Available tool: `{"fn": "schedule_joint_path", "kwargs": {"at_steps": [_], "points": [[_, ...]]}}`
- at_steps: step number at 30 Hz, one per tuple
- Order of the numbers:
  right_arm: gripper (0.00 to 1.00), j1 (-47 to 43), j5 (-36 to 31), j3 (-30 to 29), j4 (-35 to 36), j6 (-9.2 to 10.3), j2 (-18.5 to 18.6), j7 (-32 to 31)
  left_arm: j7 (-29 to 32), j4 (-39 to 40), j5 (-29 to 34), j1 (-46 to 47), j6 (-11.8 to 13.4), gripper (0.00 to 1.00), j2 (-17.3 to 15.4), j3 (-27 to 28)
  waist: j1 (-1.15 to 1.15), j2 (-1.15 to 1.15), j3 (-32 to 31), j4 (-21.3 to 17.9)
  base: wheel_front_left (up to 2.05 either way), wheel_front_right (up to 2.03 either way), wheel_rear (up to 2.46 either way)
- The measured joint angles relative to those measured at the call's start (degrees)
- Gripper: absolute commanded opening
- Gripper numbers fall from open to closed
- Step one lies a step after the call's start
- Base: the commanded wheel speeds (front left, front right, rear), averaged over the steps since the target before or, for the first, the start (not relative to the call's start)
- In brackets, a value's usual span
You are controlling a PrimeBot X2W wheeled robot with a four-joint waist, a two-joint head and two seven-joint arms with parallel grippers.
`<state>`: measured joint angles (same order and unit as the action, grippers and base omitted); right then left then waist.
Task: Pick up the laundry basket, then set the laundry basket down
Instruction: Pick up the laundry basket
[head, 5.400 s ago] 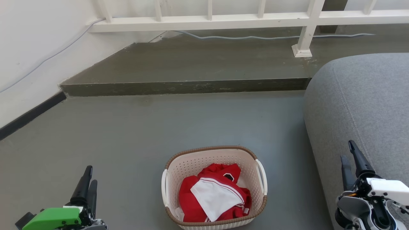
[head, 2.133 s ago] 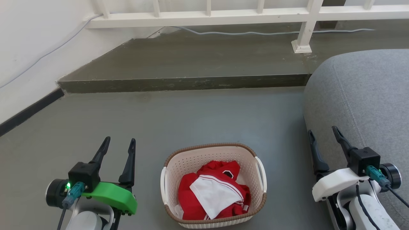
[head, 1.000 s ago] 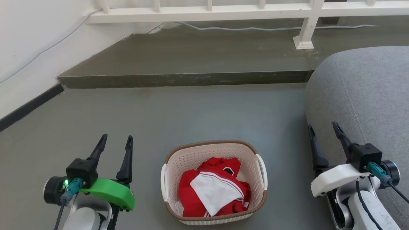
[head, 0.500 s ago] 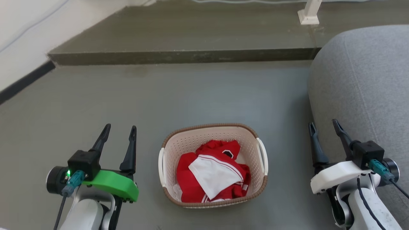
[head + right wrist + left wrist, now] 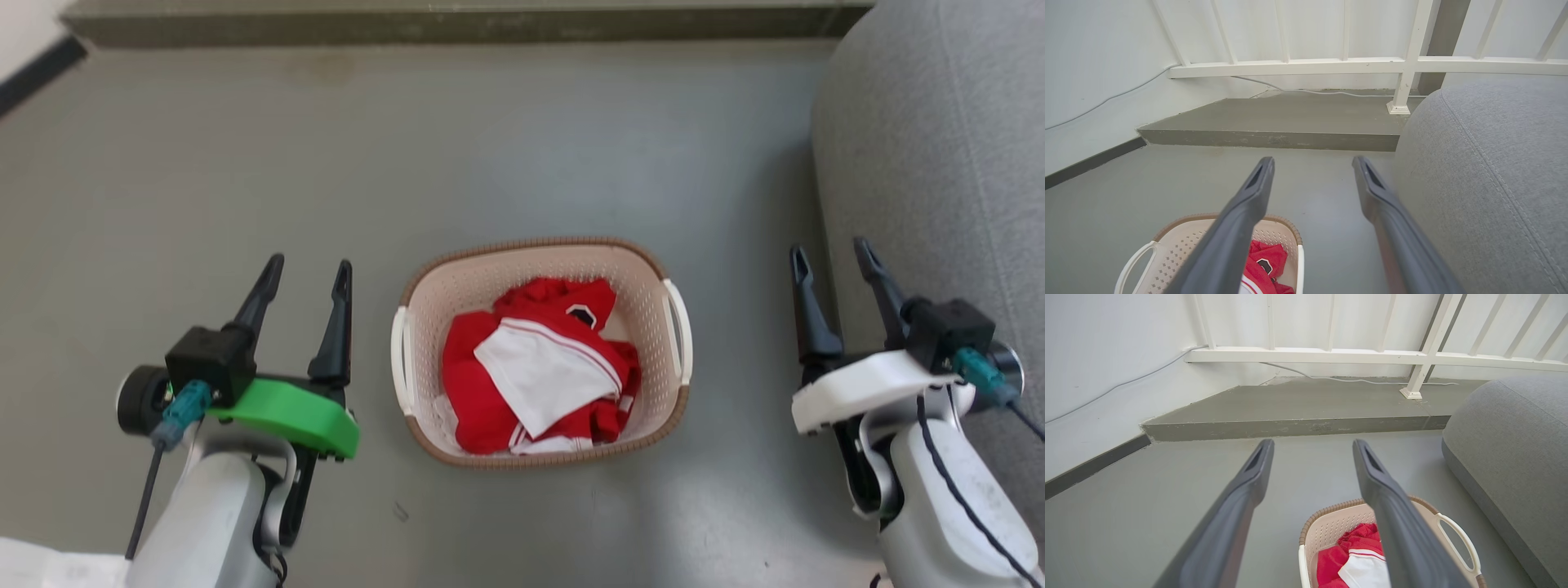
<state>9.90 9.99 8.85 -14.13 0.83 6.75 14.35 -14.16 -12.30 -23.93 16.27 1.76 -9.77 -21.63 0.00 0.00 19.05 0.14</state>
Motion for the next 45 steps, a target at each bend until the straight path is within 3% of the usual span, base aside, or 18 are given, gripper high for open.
{"fn": "schedule_joint_path", "kwargs": {"at_steps": [18,28,45], "points": [[1.0,13.4,0.1,-0.9,-3.7,-1.22,-0.3,0.1,4.5,-6.2,0.0,14.1,-2.8,1.0,1.7,-1.2,0.01,0.0,14.7,-0.3,0.0,0.0,0.0],[1.0,21.2,-0.5,0.1,-8.9,-2.32,-0.3,0.2,6.6,-14.3,-0.9,23.4,-5.3,1.0,2.8,-1.5,0.01,0.0,23.2,-0.2,0.0,0.0,0.0],[1.0,24.0,-1.5,2.8,-17.4,-3.36,-1.4,0.2,6.5,-26.9,-2.4,26.2,-7.4,1.0,4.9,-2.8,0.0,0.0,29.5,-0.1,0.0,0.0,0.0]]}}
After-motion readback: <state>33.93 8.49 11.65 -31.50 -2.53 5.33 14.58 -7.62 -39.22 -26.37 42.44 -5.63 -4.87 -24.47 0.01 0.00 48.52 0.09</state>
